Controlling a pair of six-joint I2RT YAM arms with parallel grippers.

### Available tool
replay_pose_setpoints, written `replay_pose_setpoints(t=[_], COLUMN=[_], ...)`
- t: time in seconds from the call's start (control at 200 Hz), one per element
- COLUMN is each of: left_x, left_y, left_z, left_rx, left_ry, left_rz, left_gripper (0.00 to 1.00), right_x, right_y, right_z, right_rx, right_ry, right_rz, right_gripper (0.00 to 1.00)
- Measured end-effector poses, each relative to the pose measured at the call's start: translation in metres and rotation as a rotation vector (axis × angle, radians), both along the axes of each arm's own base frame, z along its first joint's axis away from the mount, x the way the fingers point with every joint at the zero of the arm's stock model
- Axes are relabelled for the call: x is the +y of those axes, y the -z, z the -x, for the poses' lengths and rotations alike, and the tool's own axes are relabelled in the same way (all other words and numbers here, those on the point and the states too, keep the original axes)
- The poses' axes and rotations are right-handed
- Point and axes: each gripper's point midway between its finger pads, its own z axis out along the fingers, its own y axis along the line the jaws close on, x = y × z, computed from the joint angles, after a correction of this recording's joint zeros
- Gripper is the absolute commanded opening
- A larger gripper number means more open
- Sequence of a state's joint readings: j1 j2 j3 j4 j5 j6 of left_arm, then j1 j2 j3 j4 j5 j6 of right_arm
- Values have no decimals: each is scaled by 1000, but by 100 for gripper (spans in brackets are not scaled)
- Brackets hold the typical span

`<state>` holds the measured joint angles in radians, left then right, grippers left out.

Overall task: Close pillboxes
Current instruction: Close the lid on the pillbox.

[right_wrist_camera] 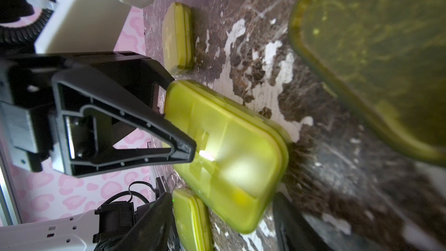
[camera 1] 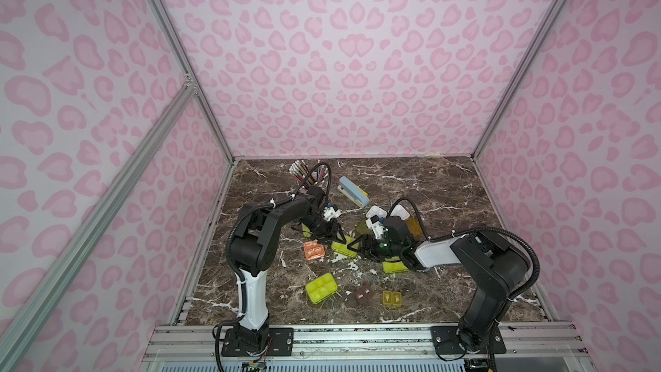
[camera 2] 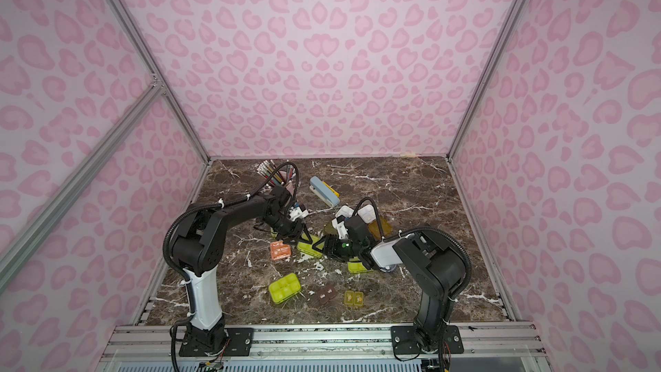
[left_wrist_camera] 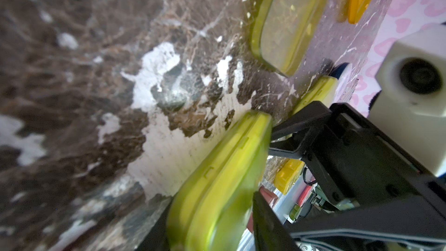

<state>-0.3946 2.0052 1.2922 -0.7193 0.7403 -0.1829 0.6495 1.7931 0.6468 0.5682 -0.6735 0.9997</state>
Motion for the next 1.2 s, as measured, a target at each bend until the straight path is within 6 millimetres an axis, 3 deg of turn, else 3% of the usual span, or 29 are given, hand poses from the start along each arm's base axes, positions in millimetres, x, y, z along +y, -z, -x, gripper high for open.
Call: replay_pose_setpoints(t=[0.535, 1.205], left_x=[-3, -1], left_y=[-1, 4], left_z=[1, 1], left_rx=[13, 7], left_ry=[1, 5], left_rz=[19, -11], left_gripper=[45, 66], right_x=[0, 0], right_y=[0, 0], right_z=[0, 0], right_rx=[1, -1], right_ry=[1, 1], right_rz=[-1, -3], right_gripper=[68, 68])
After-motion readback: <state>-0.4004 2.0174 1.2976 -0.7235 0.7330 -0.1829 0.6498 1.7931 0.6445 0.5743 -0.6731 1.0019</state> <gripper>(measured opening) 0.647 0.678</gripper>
